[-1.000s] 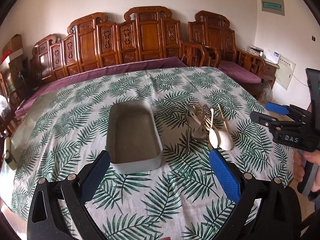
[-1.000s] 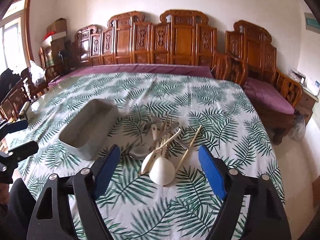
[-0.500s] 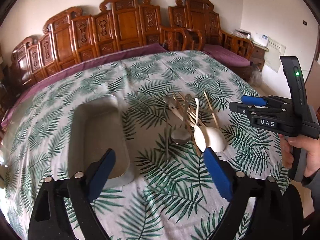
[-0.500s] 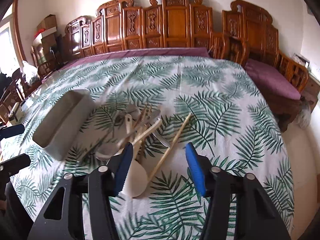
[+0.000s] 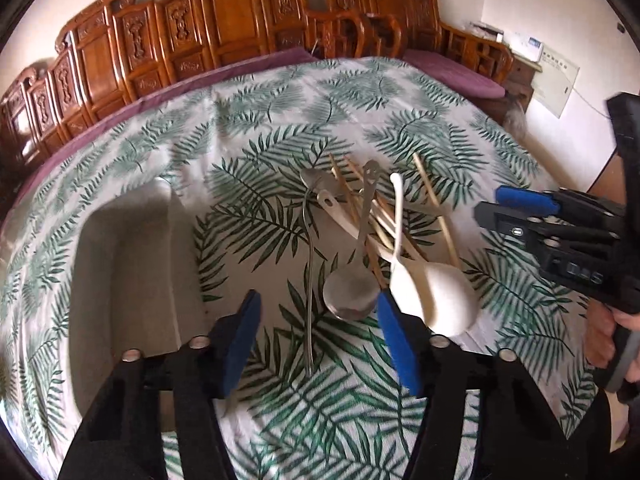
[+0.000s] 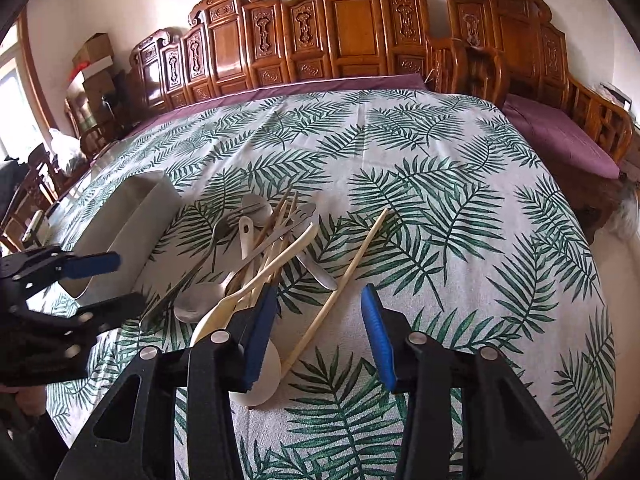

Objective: Organize utensils
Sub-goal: 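Lower both tools toward the utensil pile beside the grey tray, then grasp a metal fork with the left tool while the right tool grasps a white plastic spoon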

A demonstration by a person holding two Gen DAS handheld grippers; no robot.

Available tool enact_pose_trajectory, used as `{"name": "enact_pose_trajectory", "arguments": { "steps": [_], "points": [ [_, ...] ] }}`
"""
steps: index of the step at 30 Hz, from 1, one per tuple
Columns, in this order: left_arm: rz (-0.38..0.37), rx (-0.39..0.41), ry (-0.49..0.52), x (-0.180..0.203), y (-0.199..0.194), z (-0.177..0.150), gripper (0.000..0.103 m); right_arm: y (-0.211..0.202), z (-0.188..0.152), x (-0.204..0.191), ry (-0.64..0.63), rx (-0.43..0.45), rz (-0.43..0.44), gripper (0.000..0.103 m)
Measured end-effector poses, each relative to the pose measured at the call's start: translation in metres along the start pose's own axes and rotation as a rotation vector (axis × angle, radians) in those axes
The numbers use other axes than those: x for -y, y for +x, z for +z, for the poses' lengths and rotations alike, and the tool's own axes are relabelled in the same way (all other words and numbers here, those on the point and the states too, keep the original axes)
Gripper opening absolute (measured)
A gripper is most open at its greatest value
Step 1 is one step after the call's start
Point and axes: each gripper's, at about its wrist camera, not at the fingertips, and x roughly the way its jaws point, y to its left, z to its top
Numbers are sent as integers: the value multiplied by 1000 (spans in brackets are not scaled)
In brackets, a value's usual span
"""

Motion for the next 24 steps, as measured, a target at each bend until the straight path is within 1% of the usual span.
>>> {"name": "enact_pose_trajectory", "arguments": {
  "steps": [1, 6, 7, 9, 12, 14, 15, 16, 18, 24],
  "points": [
    [-3, -16, -7, -2, 7, 2, 48, 0, 0, 1, 1, -1, 0, 47],
    [4, -76, -9, -7, 34, 9, 37, -3, 1, 0, 1, 4, -3, 47],
    [2, -99, -16, -8, 42, 10, 31, -3, 2, 0, 0, 5, -1, 47],
    [-2, -116, -30, -11, 51, 13, 26, -3, 2, -2, -3, 3, 7, 47],
    [-7, -129, -39, -13, 60, 17, 26, -3, 2, -6, -11, 1, 12, 47],
    [-11, -129, -43, -13, 63, 20, 21, -3, 2, -6, -11, 0, 16, 47],
    [-11, -126, -43, -13, 63, 22, 17, -3, 2, -6, -10, -1, 19, 47],
    [-11, -125, -41, -13, 64, 24, 12, -3, 2, -7, -10, -2, 21, 47],
    [-22, -133, -34, -13, 66, 26, 6, -3, 2, -8, -10, -6, 25, 47],
    [-31, -139, -18, -14, 70, 30, 6, 3, -3, -18, -25, -27, 24, 47]
  ]
}}
